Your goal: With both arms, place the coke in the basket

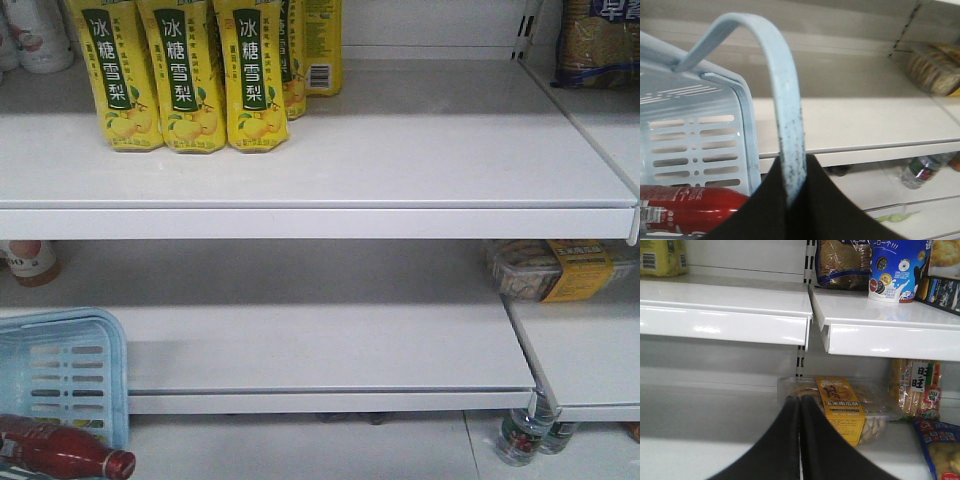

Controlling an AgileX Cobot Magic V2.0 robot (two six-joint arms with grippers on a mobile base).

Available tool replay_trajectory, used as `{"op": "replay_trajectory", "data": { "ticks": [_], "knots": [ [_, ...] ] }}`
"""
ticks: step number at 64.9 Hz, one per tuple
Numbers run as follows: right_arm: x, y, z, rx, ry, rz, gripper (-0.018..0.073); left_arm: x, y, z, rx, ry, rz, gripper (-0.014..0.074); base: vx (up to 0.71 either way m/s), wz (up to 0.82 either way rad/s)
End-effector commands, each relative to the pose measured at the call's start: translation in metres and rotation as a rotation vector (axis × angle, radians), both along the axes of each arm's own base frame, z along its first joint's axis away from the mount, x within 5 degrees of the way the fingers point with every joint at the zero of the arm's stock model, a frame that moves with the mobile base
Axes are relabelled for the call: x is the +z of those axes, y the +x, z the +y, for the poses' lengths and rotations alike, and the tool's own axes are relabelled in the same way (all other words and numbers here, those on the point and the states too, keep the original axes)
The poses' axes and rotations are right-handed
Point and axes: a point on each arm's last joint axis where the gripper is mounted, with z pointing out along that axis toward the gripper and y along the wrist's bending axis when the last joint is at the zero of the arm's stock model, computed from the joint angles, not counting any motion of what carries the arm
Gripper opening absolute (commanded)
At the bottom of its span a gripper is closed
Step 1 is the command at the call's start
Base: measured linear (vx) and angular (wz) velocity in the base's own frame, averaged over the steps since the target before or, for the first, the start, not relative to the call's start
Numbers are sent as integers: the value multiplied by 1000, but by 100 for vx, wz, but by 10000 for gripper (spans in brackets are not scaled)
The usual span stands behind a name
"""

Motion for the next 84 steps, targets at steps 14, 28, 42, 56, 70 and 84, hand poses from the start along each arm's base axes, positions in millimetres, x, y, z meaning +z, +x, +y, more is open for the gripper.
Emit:
{"op": "replay_trajectory", "data": {
  "ticks": [14,28,42,56,70,84],
  "knots": [
    [15,0,-3,-31,-6,-82,-10,4,10,16,185,0,-285,-6,0,0],
    [15,0,-3,-31,-6,-82,-10,-15,9,21,214,109,-385,-6,0,0],
    [15,0,-3,-31,-6,-82,-10,-25,5,23,223,186,-490,-6,0,0],
    [15,0,-3,-31,-6,-82,-10,-23,2,23,214,235,-541,-6,0,0],
    [15,0,-3,-31,-6,-82,-10,-21,-2,23,216,242,-578,-6,0,0],
    [15,0,-3,-31,-6,-82,-10,-20,-7,25,248,245,-605,-6,0,0]
  ]
}}
